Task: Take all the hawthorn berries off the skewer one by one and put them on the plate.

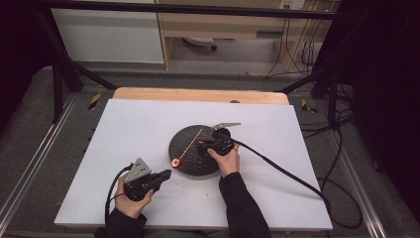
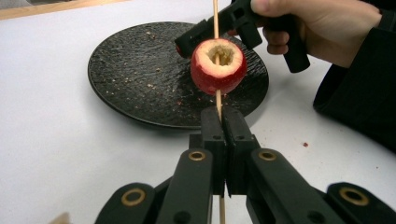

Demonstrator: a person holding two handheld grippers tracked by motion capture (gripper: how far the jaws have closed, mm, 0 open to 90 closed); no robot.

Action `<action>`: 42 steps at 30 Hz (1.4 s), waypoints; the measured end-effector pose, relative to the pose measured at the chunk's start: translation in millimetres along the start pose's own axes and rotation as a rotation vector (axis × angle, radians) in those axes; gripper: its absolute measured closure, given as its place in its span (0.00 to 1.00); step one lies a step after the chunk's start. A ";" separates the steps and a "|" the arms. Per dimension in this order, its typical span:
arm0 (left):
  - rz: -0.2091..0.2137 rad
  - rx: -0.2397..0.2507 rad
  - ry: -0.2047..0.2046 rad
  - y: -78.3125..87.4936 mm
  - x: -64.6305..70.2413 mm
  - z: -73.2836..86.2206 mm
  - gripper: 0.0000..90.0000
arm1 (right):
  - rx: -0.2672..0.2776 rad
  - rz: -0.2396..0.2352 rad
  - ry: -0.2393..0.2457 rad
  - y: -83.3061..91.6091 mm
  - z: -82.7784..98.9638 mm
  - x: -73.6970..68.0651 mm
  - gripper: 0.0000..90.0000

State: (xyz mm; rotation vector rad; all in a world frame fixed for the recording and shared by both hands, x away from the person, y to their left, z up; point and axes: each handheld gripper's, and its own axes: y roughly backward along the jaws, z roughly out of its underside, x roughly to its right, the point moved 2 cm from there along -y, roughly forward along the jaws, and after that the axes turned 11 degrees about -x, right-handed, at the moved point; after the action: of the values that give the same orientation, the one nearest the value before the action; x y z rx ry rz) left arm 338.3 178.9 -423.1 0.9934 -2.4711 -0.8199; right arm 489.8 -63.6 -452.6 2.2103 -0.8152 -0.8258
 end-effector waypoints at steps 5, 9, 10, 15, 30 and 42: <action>0.001 -0.004 -0.001 -0.8 0.7 0.1 0.98 | -0.014 0.011 0.016 -1.9 2.2 -0.5 0.69; 0.001 -0.004 -0.001 -0.7 0.8 0.2 0.98 | 0.002 0.015 0.027 4.2 0.6 -2.4 0.64; 0.000 -0.003 -0.001 -0.6 0.7 0.1 0.98 | 0.008 0.015 0.033 6.9 -0.2 -3.2 0.63; 0.000 -0.002 -0.003 -0.7 1.1 -0.1 0.98 | 0.038 0.008 0.053 23.3 -2.1 -9.9 0.49; -0.007 -0.008 -0.004 -3.2 2.0 -0.1 0.98 | 0.083 -0.060 0.050 57.8 19.6 -32.0 0.05; -0.007 -0.015 -0.011 -7.5 5.9 -0.6 0.98 | 0.111 -0.126 0.058 59.2 39.4 -52.6 0.05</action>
State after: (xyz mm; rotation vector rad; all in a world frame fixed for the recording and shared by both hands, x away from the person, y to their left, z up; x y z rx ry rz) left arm 338.4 170.1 -426.7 0.9960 -2.4687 -0.8471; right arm 410.0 -75.1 -415.9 2.3930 -0.7150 -0.7883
